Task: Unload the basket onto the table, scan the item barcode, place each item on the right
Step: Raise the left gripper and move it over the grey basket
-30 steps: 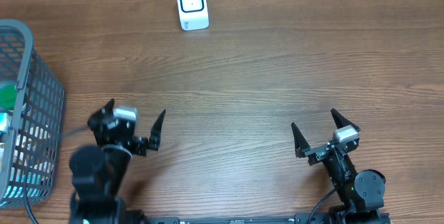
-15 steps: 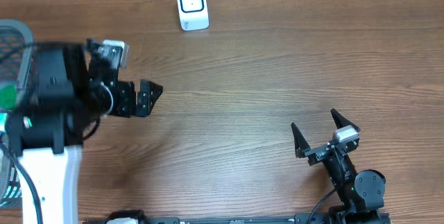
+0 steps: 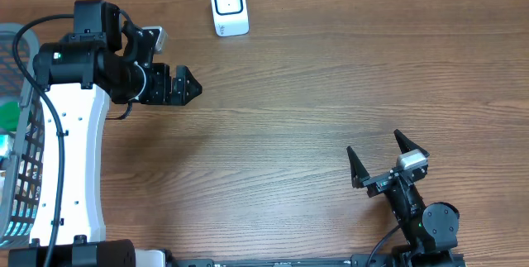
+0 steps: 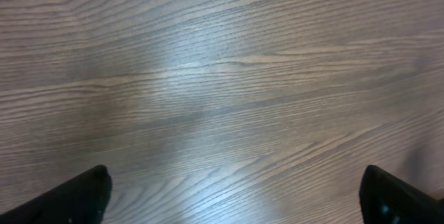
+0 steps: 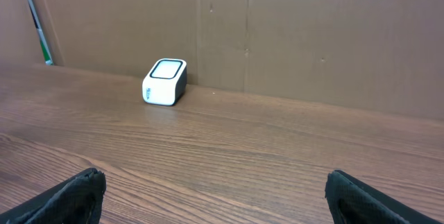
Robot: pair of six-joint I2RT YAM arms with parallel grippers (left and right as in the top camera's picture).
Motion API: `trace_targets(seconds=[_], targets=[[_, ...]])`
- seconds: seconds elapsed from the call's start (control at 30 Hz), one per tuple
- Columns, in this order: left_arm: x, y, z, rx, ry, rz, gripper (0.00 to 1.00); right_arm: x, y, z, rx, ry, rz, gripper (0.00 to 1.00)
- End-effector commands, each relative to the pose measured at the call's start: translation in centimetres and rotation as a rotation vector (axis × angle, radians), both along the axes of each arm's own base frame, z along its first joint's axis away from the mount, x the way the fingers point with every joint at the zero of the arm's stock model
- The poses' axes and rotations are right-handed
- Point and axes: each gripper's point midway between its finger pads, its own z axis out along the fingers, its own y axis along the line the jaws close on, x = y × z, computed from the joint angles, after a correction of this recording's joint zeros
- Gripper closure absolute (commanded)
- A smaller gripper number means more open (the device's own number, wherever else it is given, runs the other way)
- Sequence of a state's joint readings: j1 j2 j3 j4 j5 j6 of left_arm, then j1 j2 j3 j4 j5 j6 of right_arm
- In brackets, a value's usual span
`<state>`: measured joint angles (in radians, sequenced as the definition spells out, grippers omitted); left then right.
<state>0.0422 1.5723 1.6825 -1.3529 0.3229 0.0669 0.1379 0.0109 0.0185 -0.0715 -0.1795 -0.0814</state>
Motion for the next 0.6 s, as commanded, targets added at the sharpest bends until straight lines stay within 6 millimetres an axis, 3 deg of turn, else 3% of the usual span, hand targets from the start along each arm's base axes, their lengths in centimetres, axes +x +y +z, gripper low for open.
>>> trace_targets(seconds=[0.0, 0.2, 0.3, 0.57], targets=[[0.8, -0.4, 3.1, -0.042, -0.077, 0.033, 0.06, 0.0, 0.0, -0.2, 0.007, 0.0, 0.003, 0.0], [1.0, 1.0, 8.6, 0.021, -0.197, 0.093, 0.04, 0.0, 0.0, -0.2, 0.007, 0.0, 0.003, 0.0], [0.6, 2.0, 11.7, 0.066, -0.265, 0.145, 0.0, 0.0, 0.0, -0.2, 0.007, 0.0, 0.003, 0.0], [-0.7, 4.9, 18.4, 0.125, -0.435, 0.325, 0.0, 0.0, 0.0, -0.2, 0.007, 0.0, 0.003, 0.0]])
